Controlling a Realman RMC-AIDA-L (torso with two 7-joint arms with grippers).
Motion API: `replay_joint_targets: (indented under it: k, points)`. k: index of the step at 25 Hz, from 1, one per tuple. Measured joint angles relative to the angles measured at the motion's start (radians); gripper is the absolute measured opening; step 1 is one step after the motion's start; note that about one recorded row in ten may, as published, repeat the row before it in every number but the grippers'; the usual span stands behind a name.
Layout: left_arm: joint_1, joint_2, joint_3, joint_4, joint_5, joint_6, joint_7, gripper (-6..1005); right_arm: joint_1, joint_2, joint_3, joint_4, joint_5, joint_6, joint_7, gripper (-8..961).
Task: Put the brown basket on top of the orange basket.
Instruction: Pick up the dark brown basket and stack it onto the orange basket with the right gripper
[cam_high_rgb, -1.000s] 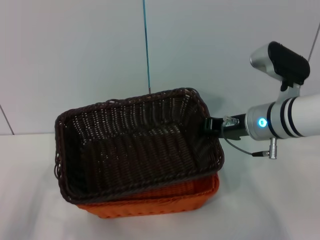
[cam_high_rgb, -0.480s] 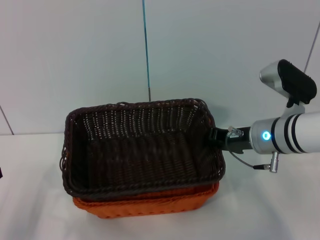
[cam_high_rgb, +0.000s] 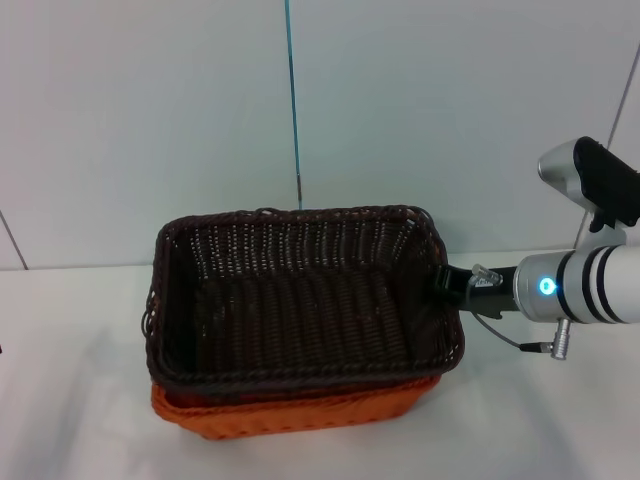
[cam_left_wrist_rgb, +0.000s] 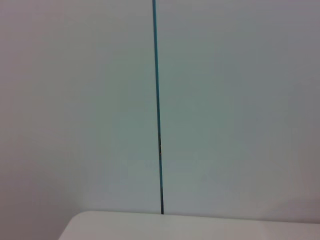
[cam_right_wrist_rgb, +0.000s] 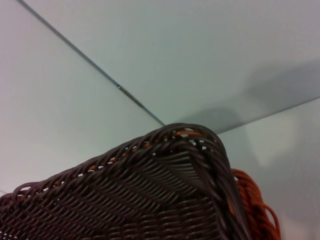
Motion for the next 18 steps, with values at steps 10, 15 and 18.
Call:
replay_joint_targets:
  k: [10,15,18]
  points:
    - [-0.001,0.000,0.001,-0.012,0.000,-0.016,0.002,908,-0.003,-0.003,-0.047,-0.027,-0.001,-0.043,0.000,145]
    - [-0.001,-0.001,0.001,-0.012,0.000,-0.016,0.002,908,-0.004,-0.011,-0.080,-0.003,-0.006,-0.023,-0.003,165]
    - [-0.001,-0.002,0.000,-0.012,0.000,-0.016,0.002,908,-0.004,-0.015,-0.095,0.021,-0.019,-0.005,-0.004,177]
